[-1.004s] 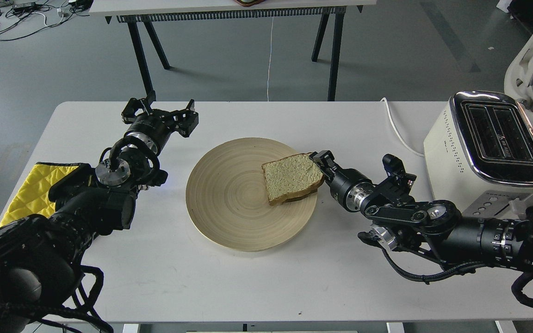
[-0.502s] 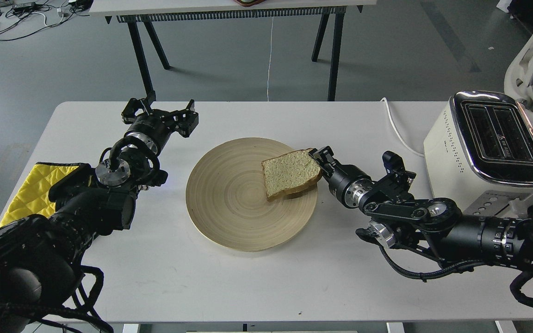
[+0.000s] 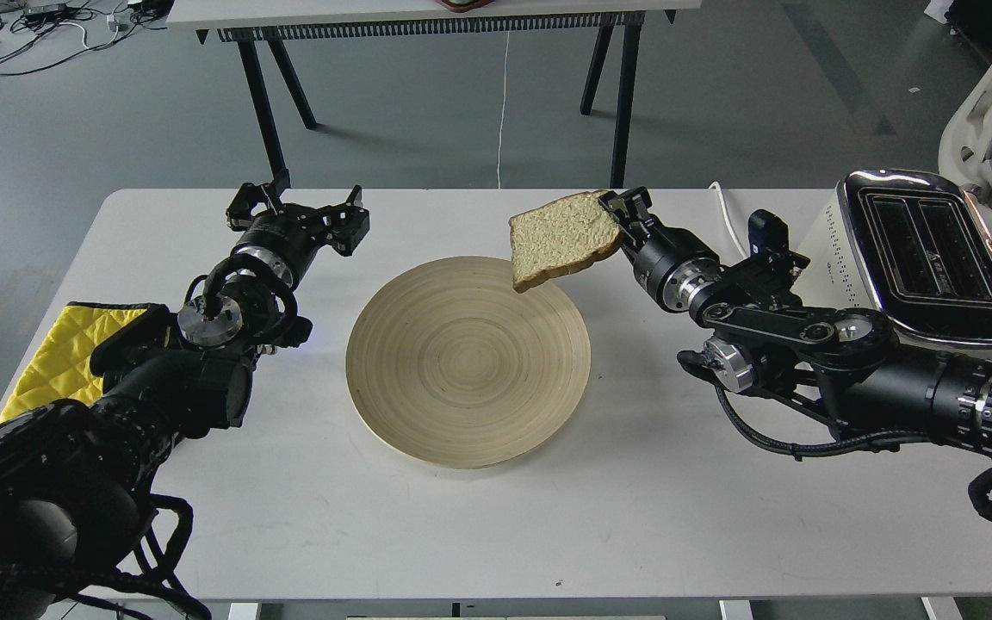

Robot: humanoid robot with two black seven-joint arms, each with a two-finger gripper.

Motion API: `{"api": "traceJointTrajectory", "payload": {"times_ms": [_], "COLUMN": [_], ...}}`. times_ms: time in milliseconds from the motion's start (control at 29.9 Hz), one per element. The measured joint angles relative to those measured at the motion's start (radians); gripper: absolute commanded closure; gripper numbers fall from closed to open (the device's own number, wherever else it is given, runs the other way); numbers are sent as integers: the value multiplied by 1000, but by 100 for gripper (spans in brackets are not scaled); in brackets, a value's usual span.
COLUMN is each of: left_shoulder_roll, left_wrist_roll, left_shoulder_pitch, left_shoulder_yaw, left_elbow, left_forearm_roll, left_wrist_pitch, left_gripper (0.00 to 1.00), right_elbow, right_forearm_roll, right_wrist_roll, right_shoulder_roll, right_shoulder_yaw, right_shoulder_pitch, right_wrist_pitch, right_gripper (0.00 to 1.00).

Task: Put bread in toaster with right arm
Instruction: 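Lift the bread slice off the plate and carry it above the toaster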

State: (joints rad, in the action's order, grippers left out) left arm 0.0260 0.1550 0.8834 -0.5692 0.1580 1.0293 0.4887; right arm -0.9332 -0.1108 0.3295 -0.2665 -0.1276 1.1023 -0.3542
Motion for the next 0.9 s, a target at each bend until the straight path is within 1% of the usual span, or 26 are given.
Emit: {"api": "traceJointTrajectory", "payload": {"times_ms": [134,335,435,603,770,904], "left_shoulder_roll": [0,0,0,0,0,0], "left_wrist_roll": [0,0,0,0,0,0], "left_shoulder_pitch": [0,0,0,0,0,0], "left_shoulder_yaw": [0,0,0,0,-1,0], "left_elbow": [0,0,0,0,0,0], "left_forearm_roll": [0,0,0,0,0,0], "left_wrist_pitch": [0,0,0,0,0,0], "left_gripper": [0,0,0,0,0,0], "right_elbow": [-32,-119,-157,-195,-235,-285], "right_forearm_roll": [-2,-30,-73,-180,-338,-397], "right_wrist_roll": [-20,-53,-71,-89,-132,-142], "right_shoulder_roll": [-75,-297,-420,-577,-699,-772], "right_shoulder_yaw": [-2,-54,-129,-278,-437,-513], "right_shoulder_pitch": [83,228,311,421,498,520], "right_wrist_pitch": [1,0,0,-2,-3,-3], "right_gripper": [90,90,90,90,90,90]}}
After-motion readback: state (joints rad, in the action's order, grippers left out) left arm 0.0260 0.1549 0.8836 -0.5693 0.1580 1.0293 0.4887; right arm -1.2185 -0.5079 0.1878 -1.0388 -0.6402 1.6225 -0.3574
